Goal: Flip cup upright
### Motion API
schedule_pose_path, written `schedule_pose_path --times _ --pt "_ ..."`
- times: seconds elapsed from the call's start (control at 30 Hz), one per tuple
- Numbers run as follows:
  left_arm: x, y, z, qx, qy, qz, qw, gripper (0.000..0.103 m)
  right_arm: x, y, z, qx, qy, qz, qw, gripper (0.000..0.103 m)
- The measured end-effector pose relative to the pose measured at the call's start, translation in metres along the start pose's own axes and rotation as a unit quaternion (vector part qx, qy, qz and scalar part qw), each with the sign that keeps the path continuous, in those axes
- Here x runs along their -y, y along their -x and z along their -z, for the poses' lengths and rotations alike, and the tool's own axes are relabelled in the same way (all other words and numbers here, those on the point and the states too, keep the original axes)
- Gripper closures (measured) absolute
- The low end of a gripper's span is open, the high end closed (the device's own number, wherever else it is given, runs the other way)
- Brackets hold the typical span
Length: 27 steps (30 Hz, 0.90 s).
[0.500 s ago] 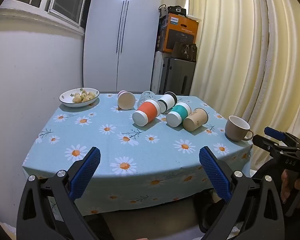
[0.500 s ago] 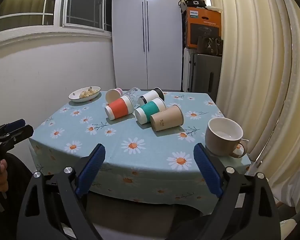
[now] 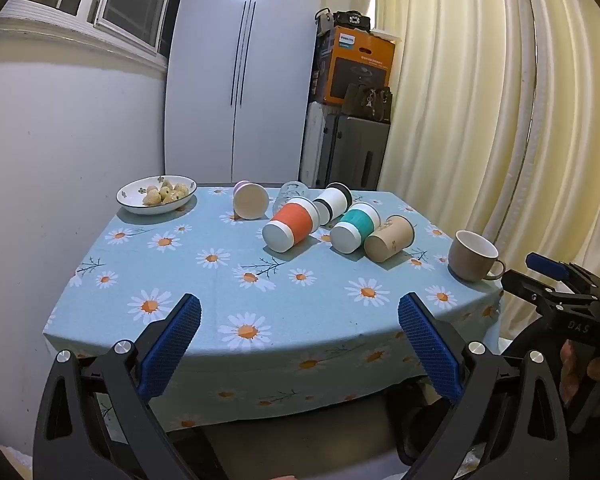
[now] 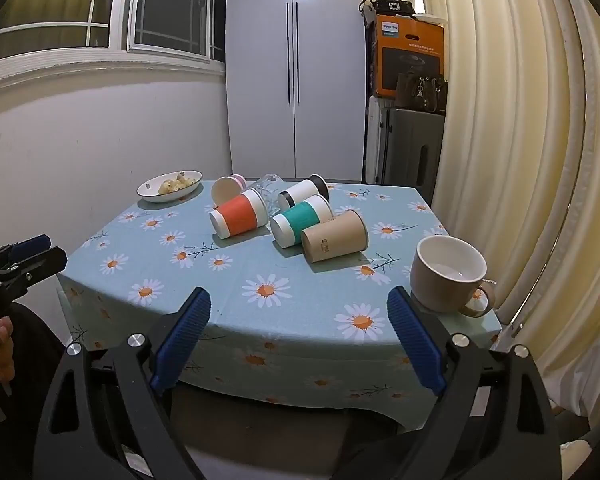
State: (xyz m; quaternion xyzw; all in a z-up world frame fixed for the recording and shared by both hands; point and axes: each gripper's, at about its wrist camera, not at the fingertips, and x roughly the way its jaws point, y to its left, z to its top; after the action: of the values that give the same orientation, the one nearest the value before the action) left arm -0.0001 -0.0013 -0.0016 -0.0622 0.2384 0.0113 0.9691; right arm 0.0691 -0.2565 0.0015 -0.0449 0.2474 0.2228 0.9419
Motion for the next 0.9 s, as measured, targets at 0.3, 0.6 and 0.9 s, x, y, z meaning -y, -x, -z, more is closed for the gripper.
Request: schedule_pose_path --times 0.3,0.6,0.9 --pt "0.0008 0.0011 -0.0002 -0.001 -0.001 0.000 1.0000 0.007 0.0005 -0.0009 0.0006 -0.001 0.000 0.000 1.000 0.014" --pt "0.0014 0.0021 -0.0007 -0.004 -0.006 0.001 1.0000 0.007 0.0023 -0.0036 0.0040 -0.005 0.003 0.002 1.000 0.014" --pt "0.0005 0.0013 0.0004 -0.005 -0.005 0.002 1.0000 0.007 0.0013 -0.0029 0.0030 -0.004 0.002 0.004 1.000 0.014"
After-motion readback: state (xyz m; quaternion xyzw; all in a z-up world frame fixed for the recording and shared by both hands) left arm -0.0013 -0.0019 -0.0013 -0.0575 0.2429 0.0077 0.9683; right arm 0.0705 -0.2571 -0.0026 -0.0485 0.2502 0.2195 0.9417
